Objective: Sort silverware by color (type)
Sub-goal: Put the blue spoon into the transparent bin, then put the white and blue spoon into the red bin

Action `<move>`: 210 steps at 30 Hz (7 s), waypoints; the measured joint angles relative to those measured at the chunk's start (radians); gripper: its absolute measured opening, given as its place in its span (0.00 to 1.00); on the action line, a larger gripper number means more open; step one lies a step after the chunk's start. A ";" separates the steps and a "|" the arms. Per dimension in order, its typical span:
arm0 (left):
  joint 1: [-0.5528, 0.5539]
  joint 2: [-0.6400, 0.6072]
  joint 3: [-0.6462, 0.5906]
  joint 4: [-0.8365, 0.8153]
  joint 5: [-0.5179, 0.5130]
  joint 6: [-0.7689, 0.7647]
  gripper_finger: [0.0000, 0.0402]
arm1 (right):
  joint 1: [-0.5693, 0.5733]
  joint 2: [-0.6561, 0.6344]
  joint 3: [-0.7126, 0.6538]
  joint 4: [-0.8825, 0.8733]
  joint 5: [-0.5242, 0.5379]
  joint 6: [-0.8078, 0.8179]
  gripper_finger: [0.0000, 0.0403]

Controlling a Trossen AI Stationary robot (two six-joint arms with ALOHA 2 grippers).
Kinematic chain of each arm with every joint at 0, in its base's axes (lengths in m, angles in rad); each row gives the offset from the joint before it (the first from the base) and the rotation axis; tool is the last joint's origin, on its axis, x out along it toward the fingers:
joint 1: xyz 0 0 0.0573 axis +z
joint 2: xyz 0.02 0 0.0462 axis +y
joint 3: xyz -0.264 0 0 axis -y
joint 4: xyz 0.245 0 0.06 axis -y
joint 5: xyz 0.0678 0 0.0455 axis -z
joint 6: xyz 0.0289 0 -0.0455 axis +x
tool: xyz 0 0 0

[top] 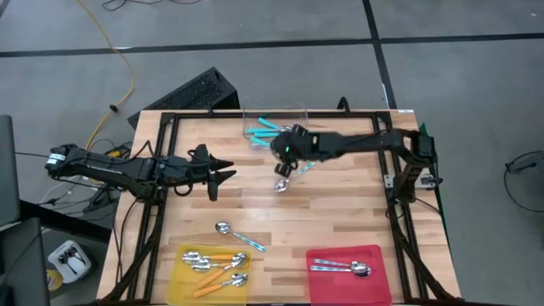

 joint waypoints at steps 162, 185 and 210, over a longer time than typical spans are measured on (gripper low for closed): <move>-0.048 0.000 0.000 0.072 -0.131 0.025 0.34 | 0.060 -0.509 -0.787 0.901 -0.756 0.089 0.32; -0.213 -0.159 -0.320 0.481 -0.187 0.062 0.34 | 0.185 -0.347 -0.786 1.019 -0.746 0.153 0.32; -0.212 -0.421 -0.576 0.387 -0.261 -0.043 0.34 | 0.420 -0.306 -0.751 1.050 -0.177 0.194 0.32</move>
